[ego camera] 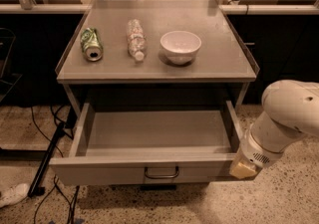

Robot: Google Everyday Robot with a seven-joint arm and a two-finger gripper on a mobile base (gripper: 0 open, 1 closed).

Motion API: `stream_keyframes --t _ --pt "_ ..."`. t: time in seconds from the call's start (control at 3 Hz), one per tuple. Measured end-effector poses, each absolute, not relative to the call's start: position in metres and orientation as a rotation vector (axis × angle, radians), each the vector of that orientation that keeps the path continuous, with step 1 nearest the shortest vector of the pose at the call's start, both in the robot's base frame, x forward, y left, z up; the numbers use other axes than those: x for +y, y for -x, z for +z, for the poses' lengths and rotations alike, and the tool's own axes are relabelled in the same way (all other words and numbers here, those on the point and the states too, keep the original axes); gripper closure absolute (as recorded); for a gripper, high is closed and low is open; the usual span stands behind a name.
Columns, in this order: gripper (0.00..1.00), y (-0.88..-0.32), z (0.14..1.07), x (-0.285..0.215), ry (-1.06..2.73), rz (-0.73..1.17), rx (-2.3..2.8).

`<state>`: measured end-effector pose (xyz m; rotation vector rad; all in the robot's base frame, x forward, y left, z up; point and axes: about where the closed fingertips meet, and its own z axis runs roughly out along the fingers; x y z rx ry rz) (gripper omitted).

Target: Close top drawer

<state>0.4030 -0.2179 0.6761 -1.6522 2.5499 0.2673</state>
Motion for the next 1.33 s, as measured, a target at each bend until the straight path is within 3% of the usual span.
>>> stream_keyframes --t 0.33,1.33 --pt "0.81 -0.4030 0.6760 -0.2179 1.652 0.267 2.550" --pt "0.12 -0.4030 0.6760 -0.2178 1.652 0.267 2.550"
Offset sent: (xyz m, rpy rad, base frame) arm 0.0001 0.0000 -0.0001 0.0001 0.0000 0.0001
